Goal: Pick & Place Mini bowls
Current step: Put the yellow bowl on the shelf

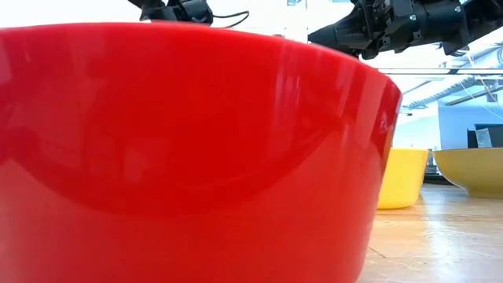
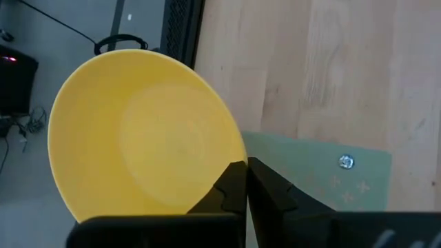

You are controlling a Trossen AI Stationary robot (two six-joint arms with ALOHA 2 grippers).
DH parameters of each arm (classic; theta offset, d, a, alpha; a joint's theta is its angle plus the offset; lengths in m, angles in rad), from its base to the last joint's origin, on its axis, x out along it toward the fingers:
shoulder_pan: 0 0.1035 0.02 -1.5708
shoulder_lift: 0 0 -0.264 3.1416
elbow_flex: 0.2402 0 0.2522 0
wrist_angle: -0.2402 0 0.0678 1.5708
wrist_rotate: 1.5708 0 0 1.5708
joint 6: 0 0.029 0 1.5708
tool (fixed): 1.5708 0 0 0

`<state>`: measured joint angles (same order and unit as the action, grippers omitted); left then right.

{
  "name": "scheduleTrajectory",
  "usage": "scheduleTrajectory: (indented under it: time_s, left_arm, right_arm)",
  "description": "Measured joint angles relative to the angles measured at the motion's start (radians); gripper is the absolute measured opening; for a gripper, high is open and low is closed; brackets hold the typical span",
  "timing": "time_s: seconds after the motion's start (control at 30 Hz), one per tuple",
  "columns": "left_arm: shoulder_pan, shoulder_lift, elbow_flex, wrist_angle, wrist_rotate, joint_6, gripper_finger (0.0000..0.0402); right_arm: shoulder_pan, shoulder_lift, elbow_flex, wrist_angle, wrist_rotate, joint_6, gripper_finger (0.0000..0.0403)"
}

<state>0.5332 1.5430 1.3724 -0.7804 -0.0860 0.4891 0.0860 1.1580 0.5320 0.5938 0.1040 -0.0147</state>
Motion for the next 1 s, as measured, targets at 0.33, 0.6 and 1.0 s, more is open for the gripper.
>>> scheduleTrajectory:
  time_s: [0.33, 0.6, 1.0]
  left_arm:
    - [0.007, 0.001, 0.0, 0.008, -0.053, -0.021, 0.001]
    - [0.01, 0.001, 0.0, -0.001, -0.052, -0.031, 0.0007]
    - [0.018, 0.001, 0.0, -0.001, -0.05, -0.027, 0.0012]
  right_arm:
    - [0.0, 0.0, 0.0, -0.001, 0.0, 0.0, 0.0171]
    - [0.0, 0.0, 0.0, -0.008, 0.0, 0.0, 0.0171]
    - [0.0, 0.0, 0.0, -0.016, 0.0, 0.0, 0.0171]
